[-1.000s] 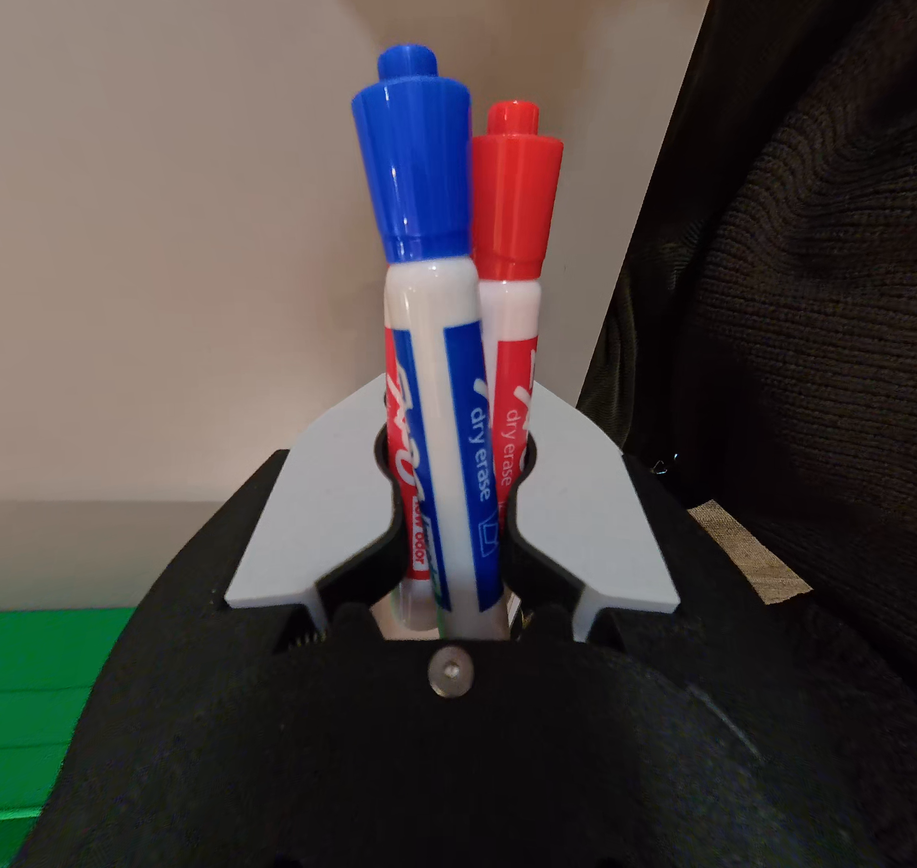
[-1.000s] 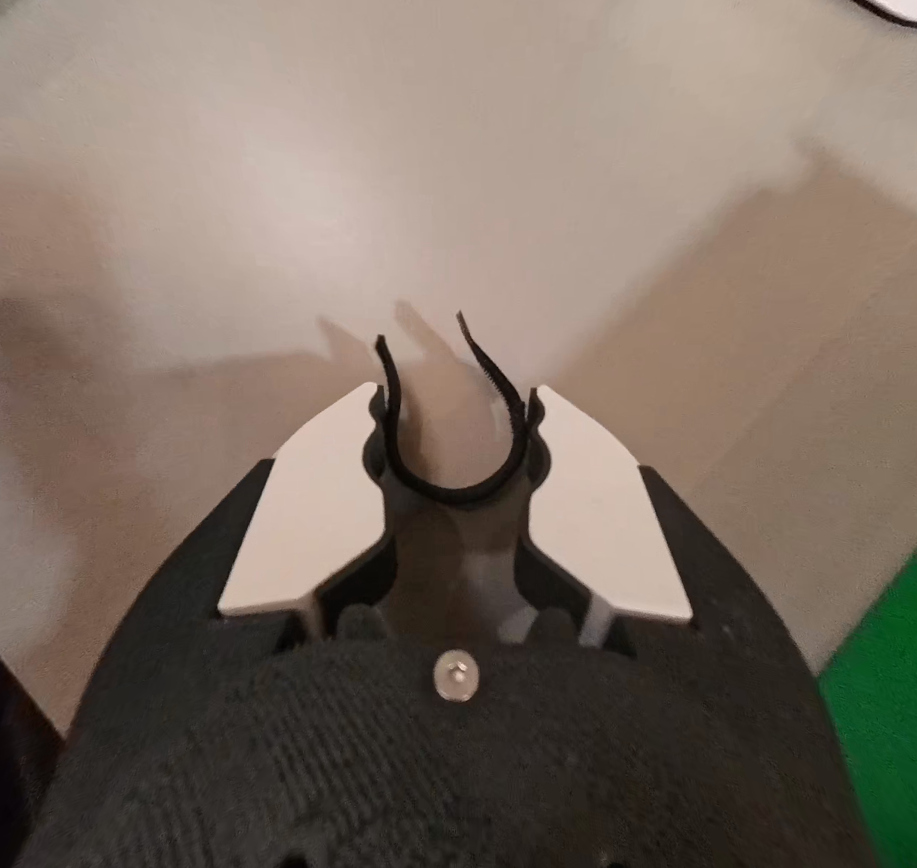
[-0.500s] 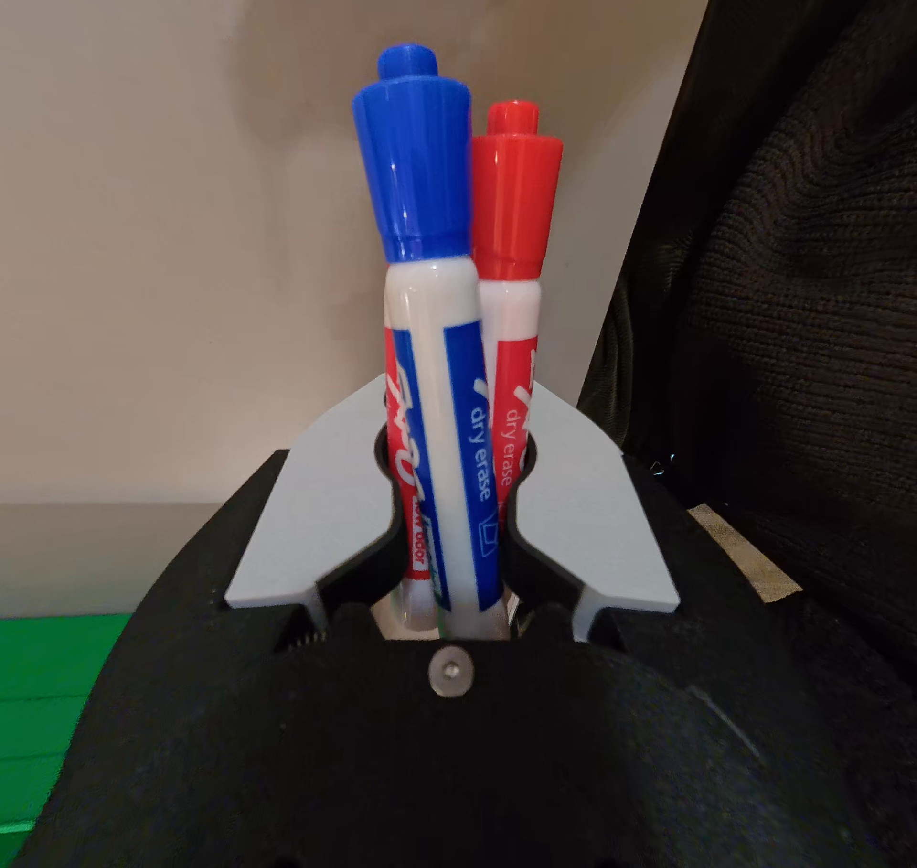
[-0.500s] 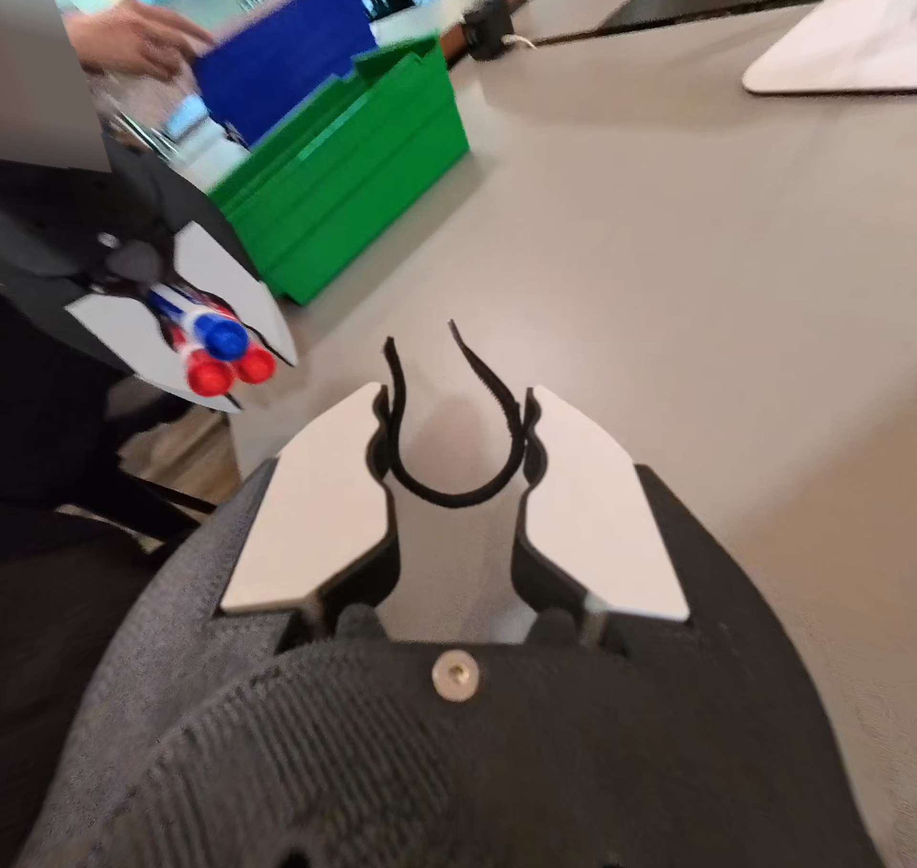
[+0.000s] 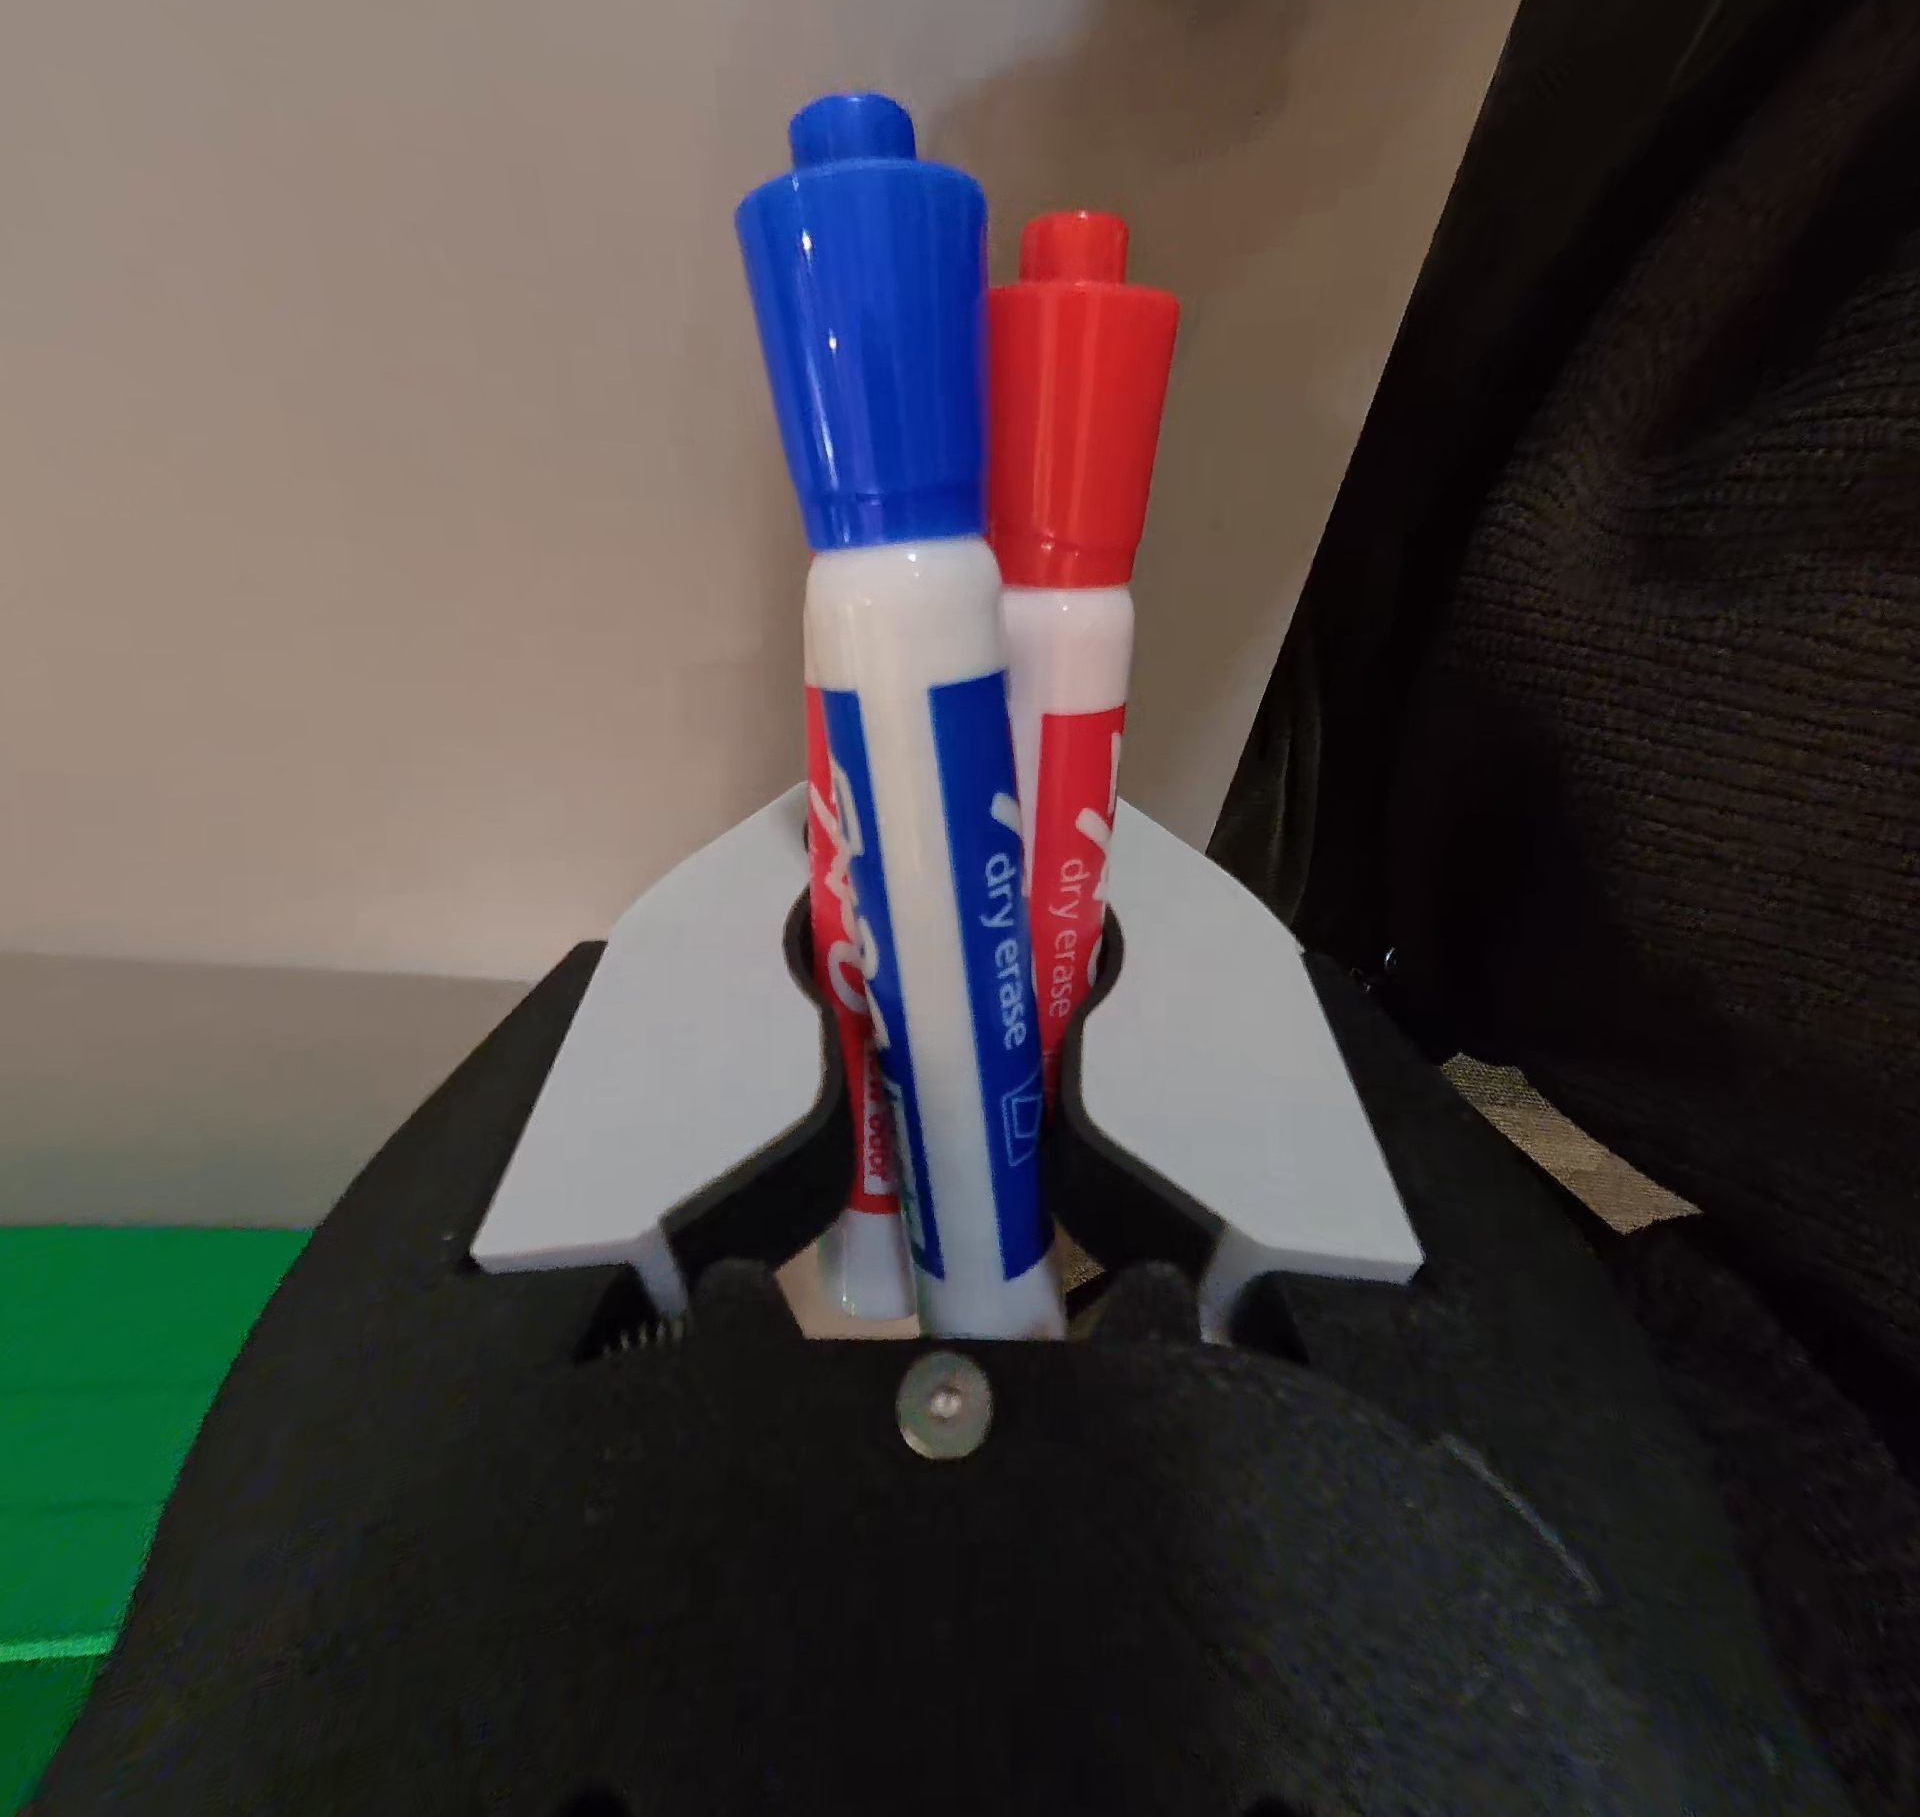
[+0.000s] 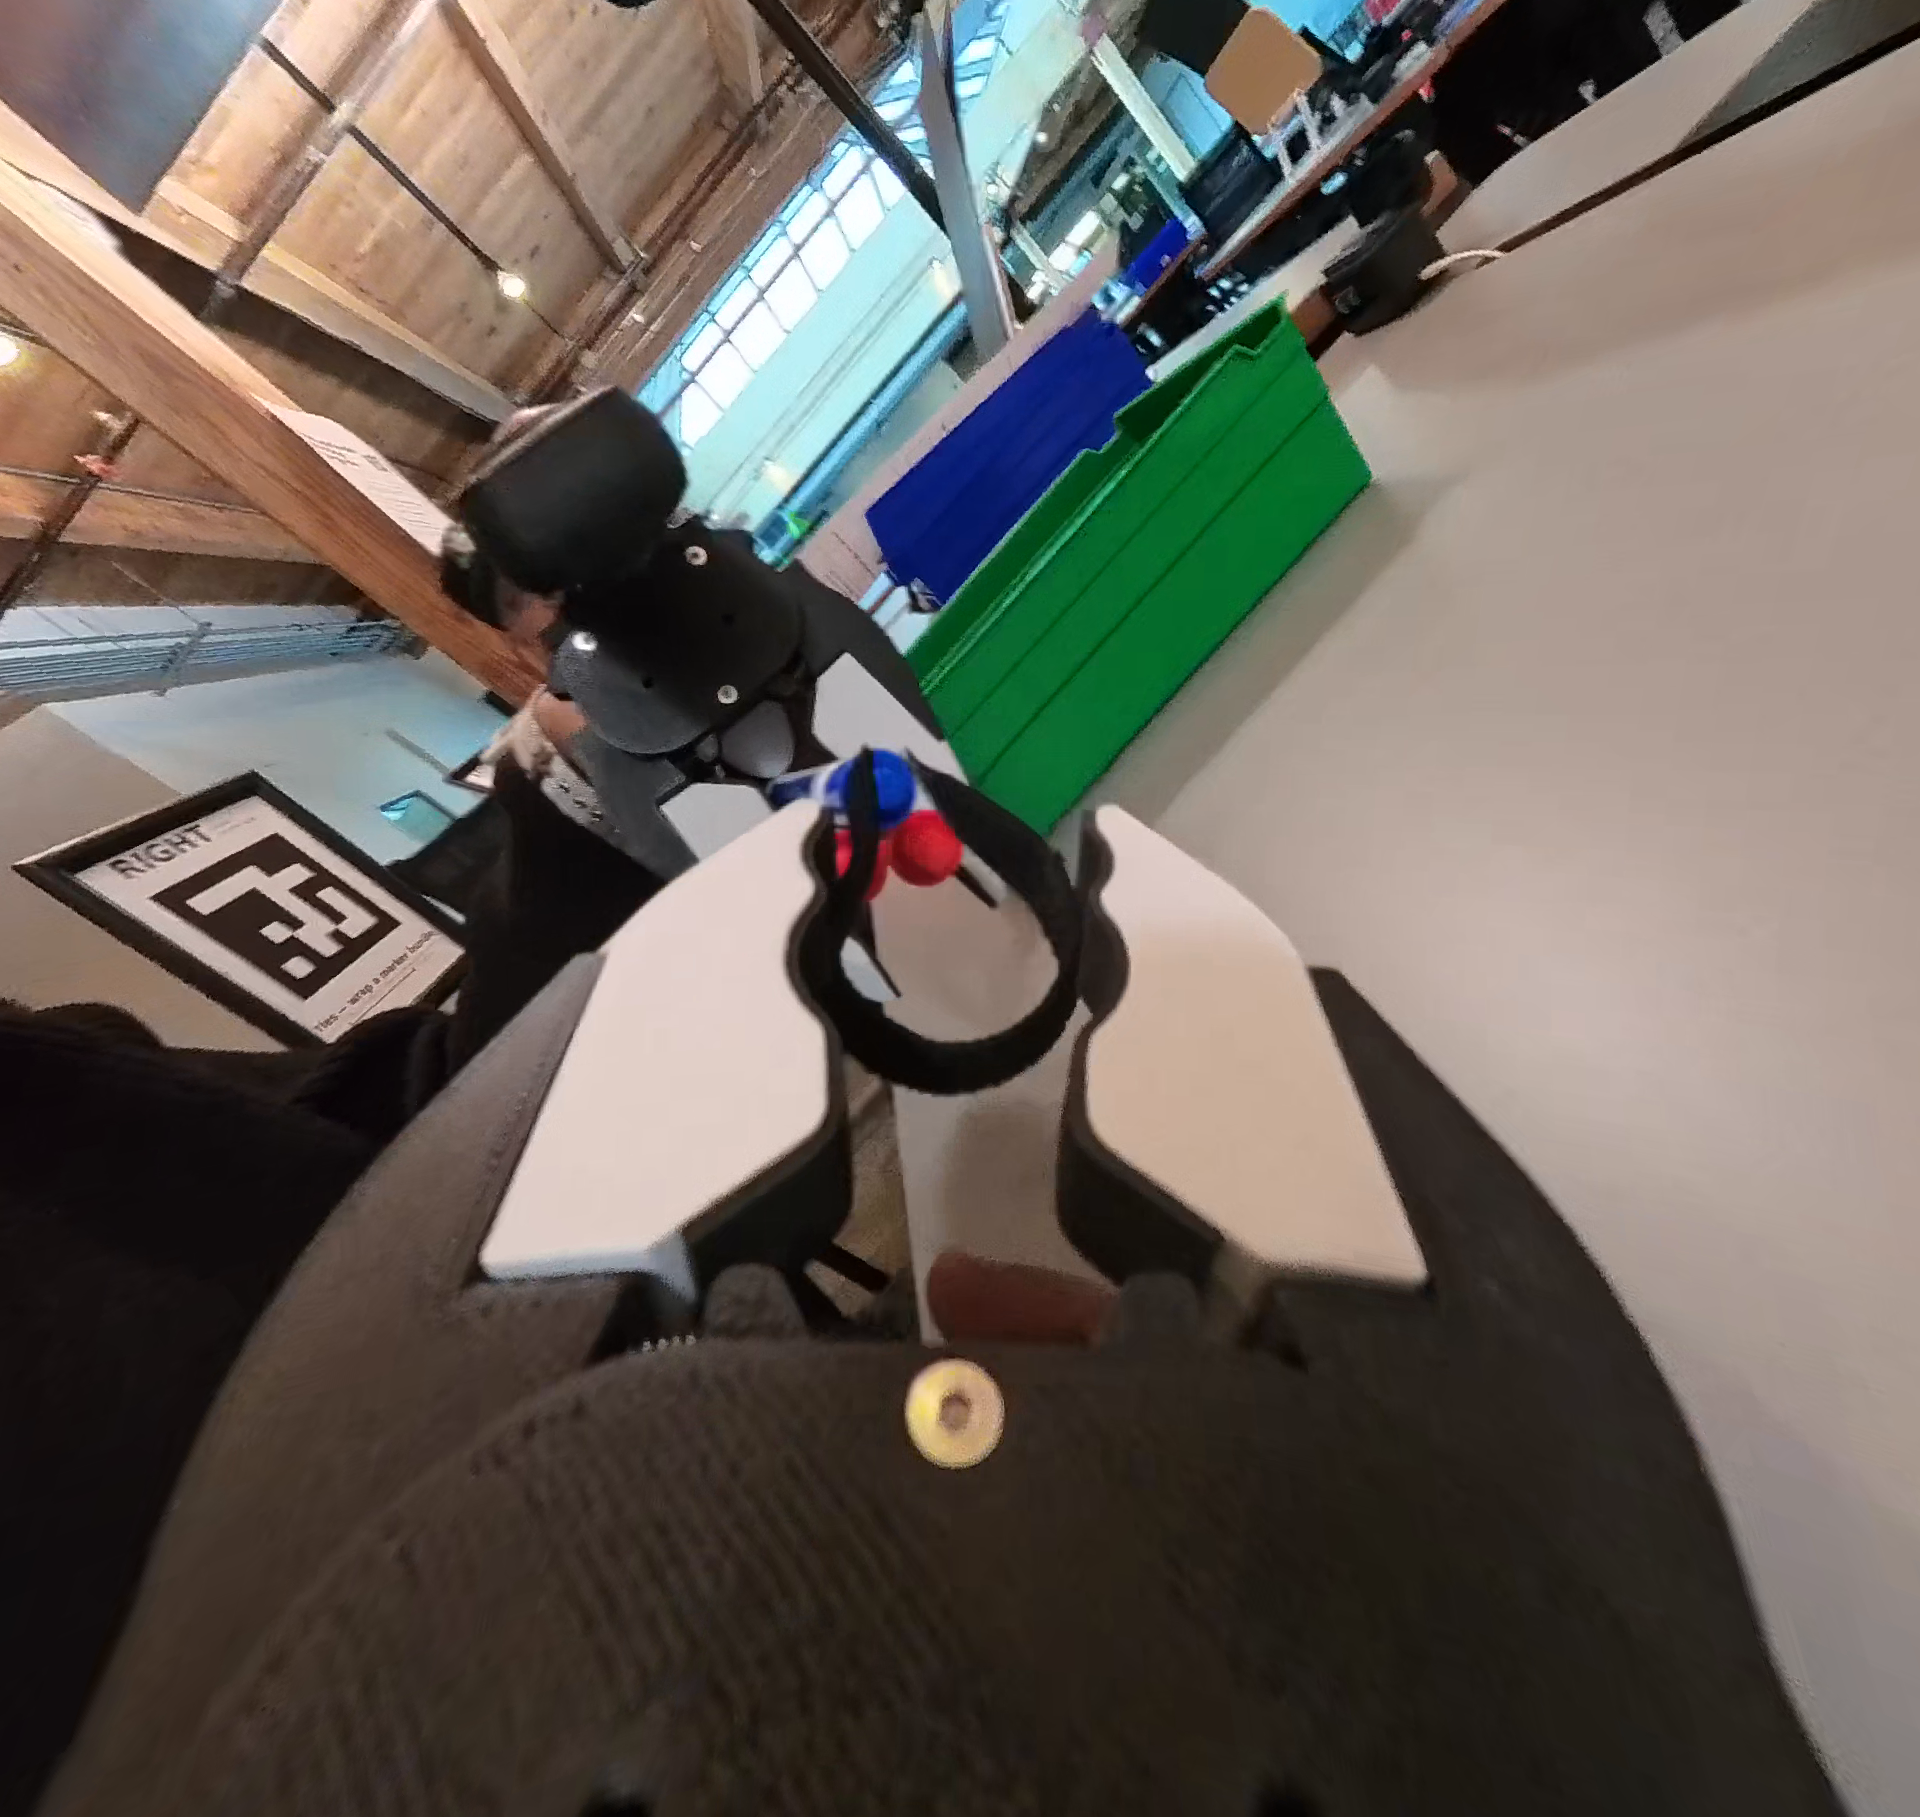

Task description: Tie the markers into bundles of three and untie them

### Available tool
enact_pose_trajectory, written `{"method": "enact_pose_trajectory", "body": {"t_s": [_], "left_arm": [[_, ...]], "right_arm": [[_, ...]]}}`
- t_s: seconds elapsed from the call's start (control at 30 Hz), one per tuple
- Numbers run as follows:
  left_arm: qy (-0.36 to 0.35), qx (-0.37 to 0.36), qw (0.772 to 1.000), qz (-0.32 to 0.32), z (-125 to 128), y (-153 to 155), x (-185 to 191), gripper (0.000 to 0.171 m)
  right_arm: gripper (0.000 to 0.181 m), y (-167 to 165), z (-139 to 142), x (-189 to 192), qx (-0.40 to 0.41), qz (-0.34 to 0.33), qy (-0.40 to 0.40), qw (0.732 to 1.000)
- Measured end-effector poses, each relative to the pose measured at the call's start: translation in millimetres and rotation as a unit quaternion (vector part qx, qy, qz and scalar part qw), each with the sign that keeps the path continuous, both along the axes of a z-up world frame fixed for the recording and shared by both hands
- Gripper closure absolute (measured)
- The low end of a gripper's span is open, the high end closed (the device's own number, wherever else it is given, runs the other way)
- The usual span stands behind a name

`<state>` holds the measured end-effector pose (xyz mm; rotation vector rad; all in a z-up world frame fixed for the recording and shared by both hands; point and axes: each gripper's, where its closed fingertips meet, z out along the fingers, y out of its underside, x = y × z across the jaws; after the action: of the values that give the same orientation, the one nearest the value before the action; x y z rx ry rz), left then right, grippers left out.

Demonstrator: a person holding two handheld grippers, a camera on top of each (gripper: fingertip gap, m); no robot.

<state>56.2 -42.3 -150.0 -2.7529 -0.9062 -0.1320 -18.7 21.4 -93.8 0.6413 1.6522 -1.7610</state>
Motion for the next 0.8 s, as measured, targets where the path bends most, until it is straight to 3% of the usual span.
{"method": "enact_pose_trajectory", "body": {"t_s": [0.1, 0.17, 0.3, 0.53, 0.67, 0.73, 0.8], "left_arm": [[-0.005, -0.004, 1.0, 0.005, -2.8, -4.1, 0.2, 0.128], [-0.007, -0.004, 1.0, 0.006, -4.0, -4.8, 0.3, 0.128], [-0.011, -0.001, 1.0, 0.004, -5.8, -3.7, 0.0, 0.128], [-0.016, -0.001, 1.0, 0.006, -8.3, -4.3, -0.1, 0.128], [-0.022, -0.004, 1.0, 0.004, -10.7, -4.3, 1.3, 0.128], [-0.022, -0.005, 1.0, 0.004, -10.9, -4.1, 1.8, 0.128], [-0.019, -0.003, 1.0, 0.001, -9.8, -2.9, 2.0, 0.128]], "right_arm": [[0.138, 6.2, -30.5, -14.2, 0.117, -0.022, 0.043, 0.992], [0.128, 18.3, -53.6, -18.1, 0.221, -0.018, 0.099, 0.97], [0.111, 39.8, -78.3, -22.8, 0.365, -0.01, 0.223, 0.904], [0.093, 67.7, -82.8, -37.7, 0.497, -0.009, 0.344, 0.797], [0.086, 65.2, -94.3, -32.9, 0.512, -0.015, 0.342, 0.788], [0.09, 69.5, -92.2, -35.5, 0.517, -0.024, 0.353, 0.78], [0.101, 73.8, -79.7, -37.1, 0.498, -0.031, 0.355, 0.791]]}}
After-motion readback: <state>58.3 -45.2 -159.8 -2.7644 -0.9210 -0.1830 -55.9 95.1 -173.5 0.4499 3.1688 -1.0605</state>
